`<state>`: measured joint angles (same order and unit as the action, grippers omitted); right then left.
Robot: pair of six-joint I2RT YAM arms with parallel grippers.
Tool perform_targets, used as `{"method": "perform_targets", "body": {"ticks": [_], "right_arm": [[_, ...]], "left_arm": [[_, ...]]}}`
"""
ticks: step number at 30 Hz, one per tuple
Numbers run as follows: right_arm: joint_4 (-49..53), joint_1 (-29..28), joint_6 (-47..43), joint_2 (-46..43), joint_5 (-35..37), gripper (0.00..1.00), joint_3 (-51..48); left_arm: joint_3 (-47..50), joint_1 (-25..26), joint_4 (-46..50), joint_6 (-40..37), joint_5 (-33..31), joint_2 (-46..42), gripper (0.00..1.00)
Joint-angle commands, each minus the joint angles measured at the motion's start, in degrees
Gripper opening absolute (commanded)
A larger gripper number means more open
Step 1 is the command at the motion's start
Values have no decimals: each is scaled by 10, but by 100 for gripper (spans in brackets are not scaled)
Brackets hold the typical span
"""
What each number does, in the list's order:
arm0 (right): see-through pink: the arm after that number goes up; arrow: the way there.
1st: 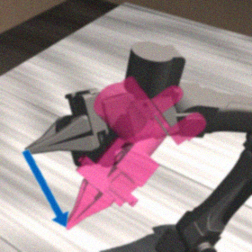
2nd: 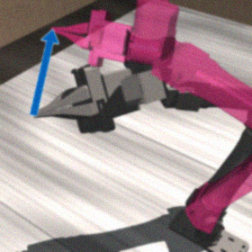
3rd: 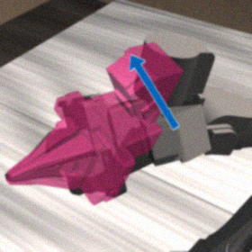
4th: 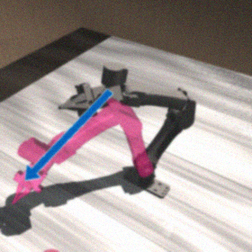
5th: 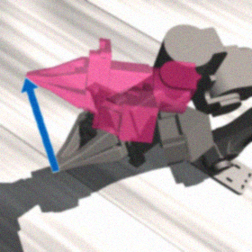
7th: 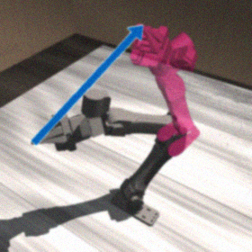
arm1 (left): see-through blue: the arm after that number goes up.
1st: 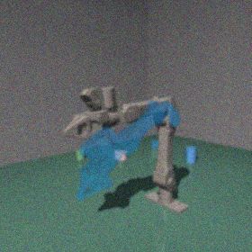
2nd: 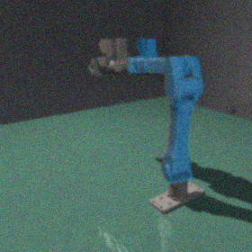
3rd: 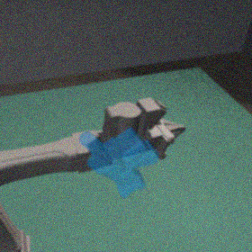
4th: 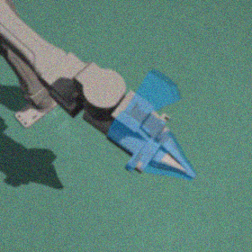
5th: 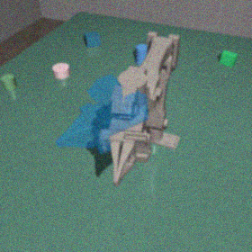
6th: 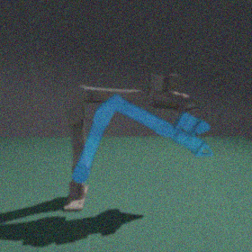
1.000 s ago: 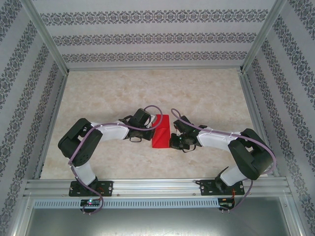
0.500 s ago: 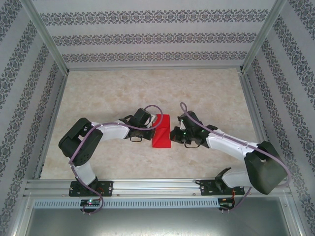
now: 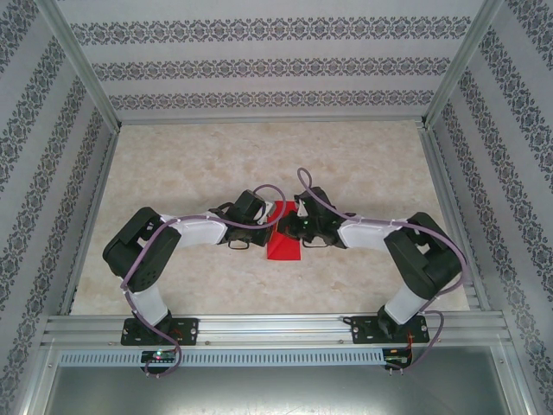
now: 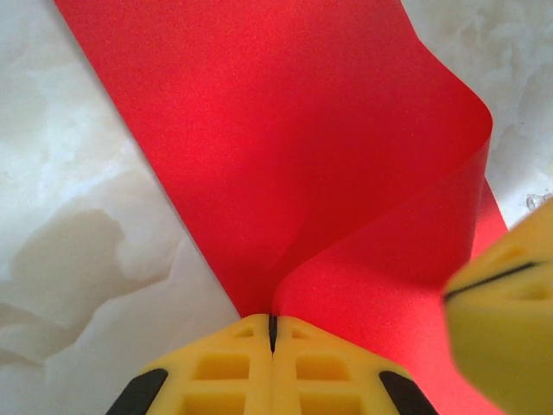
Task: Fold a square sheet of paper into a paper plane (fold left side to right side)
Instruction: Fold the triangle a second time at the center of the table.
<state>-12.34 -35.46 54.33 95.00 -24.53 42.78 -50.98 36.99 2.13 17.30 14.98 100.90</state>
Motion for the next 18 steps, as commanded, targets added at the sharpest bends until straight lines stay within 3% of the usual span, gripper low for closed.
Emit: {"method": "perform_targets", "body": {"ticks": [1, 18], "right_arm": [[-25, -7, 8, 27, -12, 0, 18], [-5, -8, -9, 43, 11, 0, -25]], "left_arm": [[-1, -6, 18, -11, 3, 5, 0], [-3, -6, 22, -13, 0, 5, 0]]}}
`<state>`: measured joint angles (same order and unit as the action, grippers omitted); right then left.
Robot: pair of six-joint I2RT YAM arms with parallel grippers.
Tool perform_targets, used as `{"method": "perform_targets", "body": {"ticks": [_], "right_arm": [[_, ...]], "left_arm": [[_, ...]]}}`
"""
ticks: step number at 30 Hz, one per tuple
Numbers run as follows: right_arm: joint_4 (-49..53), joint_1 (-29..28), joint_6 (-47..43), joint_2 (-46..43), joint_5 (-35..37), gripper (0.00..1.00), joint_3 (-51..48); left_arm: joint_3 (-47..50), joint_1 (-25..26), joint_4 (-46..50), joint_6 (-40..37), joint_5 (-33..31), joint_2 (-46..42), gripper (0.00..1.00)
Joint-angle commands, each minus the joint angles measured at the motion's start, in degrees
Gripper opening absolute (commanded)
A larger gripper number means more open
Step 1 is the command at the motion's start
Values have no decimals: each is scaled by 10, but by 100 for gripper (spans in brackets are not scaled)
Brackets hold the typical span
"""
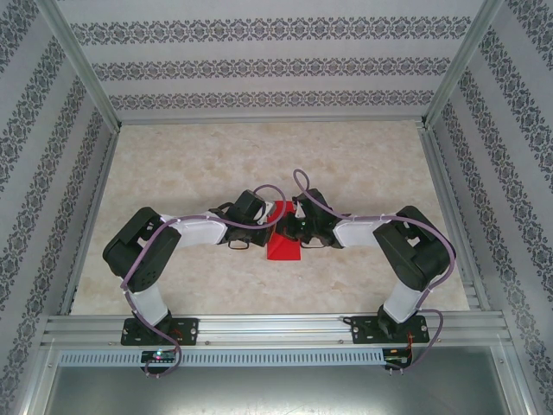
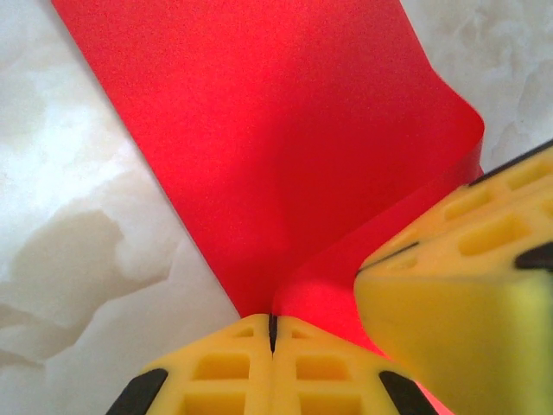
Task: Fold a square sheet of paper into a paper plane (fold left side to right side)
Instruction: Fold the triangle a second time at the center of the table.
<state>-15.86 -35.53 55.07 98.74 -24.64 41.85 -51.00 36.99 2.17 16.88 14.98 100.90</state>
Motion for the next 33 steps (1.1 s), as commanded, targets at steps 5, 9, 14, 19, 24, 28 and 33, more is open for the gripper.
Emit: {"method": "perform_targets", "body": {"ticks": [5, 9, 14, 19, 24, 28, 33], "right_arm": [[44, -7, -30, 2, 22, 0, -19], [50, -5, -38, 6, 25, 0, -19], [53, -3, -42, 9, 29, 0, -20], [72, -3, -47, 11, 36, 0, -21], [78, -4, -45, 19, 39, 0, -31], [76, -4, -45, 21, 42, 0, -41], [74, -5, -46, 23, 42, 0, -42]], "left_arm": [[-5, -6, 23, -9, 1, 6, 0], [-4, -5, 24, -9, 0, 6, 0], [-4, -5, 24, -10, 0, 6, 0], [-6, -5, 24, -7, 0, 4, 0], [-7, -5, 25, 5, 7, -20, 2], [-8, -6, 45, 17, -6, -63, 17], [6, -6, 69, 26, -12, -135, 35]]}}
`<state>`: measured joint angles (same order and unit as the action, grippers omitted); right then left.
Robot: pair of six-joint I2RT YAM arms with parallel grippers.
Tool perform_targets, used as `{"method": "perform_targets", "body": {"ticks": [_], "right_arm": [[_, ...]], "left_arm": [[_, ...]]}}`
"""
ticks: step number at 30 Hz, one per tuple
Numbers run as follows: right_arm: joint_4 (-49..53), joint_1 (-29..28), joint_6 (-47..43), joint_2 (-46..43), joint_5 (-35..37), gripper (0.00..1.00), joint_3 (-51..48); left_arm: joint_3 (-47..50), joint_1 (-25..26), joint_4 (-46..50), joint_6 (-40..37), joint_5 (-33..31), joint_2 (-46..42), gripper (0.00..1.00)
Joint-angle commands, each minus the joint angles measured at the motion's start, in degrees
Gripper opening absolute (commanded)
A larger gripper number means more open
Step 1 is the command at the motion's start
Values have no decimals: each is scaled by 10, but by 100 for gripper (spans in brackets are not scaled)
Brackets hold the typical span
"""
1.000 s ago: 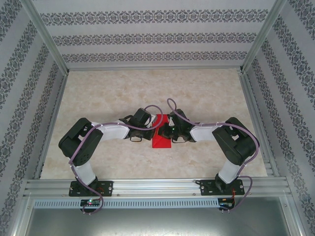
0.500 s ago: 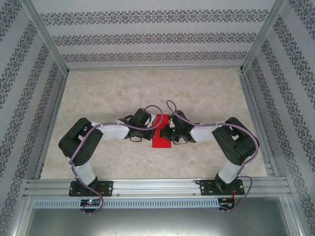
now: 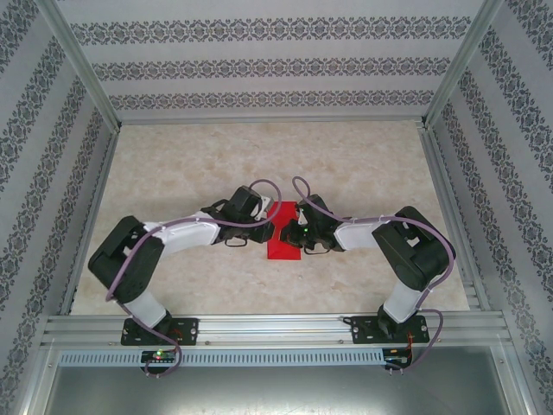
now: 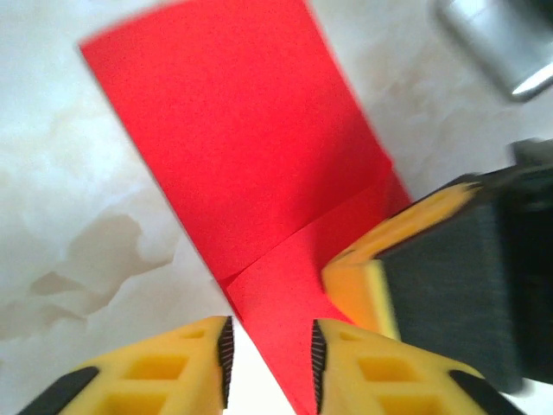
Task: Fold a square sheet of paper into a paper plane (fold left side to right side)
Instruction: Fold the triangle a second time at the center of the table.
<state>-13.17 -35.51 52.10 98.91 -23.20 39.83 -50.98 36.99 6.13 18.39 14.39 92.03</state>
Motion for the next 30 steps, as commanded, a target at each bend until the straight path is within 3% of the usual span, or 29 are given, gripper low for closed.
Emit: {"method": "perform_targets", "body": {"ticks": [1, 4, 9, 14, 19, 30], "right_arm": [[47, -5, -16, 22, 27, 0, -21], [48, -5, -17, 21, 25, 0, -18], [51, -6, -19, 22, 23, 0, -13], [53, -8, -20, 22, 23, 0, -12], [61, -9, -23, 22, 24, 0, -7], [77, -10, -30, 17, 28, 0, -5]], "left_arm": [[13, -6, 31, 15, 5, -60, 35], [47, -5, 5, 41, 70, -91, 32], [107, 0, -118, 125, 192, -92, 25], [98, 6, -145, 152, 238, -45, 25], [72, 10, -144, 150, 264, 16, 24], [72, 11, -132, 145, 220, 62, 20]]}}
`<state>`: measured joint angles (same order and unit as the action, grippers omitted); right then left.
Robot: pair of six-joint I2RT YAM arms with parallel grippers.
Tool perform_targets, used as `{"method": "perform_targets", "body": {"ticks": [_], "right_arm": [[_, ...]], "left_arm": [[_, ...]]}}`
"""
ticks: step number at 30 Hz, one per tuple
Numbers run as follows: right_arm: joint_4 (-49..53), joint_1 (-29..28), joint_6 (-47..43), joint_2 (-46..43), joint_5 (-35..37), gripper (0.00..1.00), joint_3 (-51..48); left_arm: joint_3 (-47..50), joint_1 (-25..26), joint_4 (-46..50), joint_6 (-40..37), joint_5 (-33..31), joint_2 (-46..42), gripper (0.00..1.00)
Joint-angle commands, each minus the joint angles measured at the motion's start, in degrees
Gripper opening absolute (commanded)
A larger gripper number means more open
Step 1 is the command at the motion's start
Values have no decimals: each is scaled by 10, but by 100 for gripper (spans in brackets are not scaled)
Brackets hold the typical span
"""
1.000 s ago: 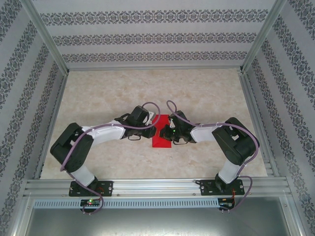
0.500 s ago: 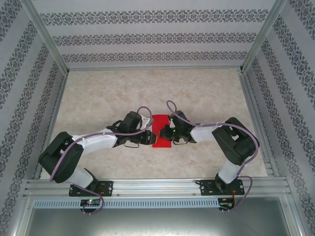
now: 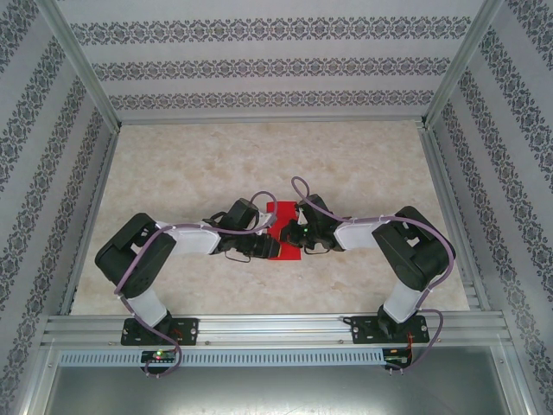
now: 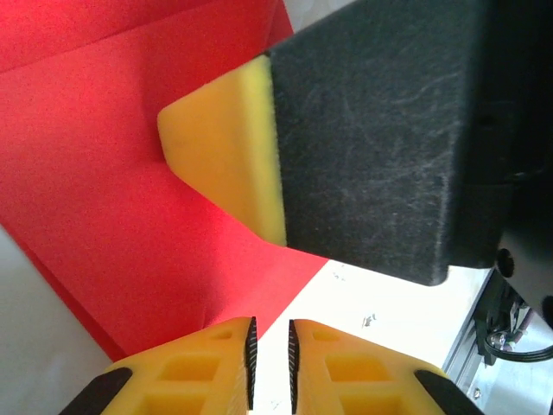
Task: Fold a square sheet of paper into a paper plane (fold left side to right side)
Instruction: Fold the triangle a second time at the center of the table.
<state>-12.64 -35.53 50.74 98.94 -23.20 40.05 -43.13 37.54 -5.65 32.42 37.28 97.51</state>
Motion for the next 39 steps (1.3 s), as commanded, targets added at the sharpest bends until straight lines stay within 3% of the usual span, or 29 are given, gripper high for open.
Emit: {"method": "perform_targets", "body": {"ticks": [1, 25, 32, 39], "right_arm": [[73, -9, -17, 17, 28, 0, -6], [96, -6, -27, 17, 32, 0, 5], [97, -6, -28, 19, 31, 0, 6], [94, -6, -28, 17, 28, 0, 7]], "left_arm": [[-6, 5, -14, 5, -9, 8, 20], [37, 9, 3, 3, -41, -7, 16], [66, 9, 29, 8, -65, -63, 16], [70, 9, 31, 24, -49, -127, 15]]}}
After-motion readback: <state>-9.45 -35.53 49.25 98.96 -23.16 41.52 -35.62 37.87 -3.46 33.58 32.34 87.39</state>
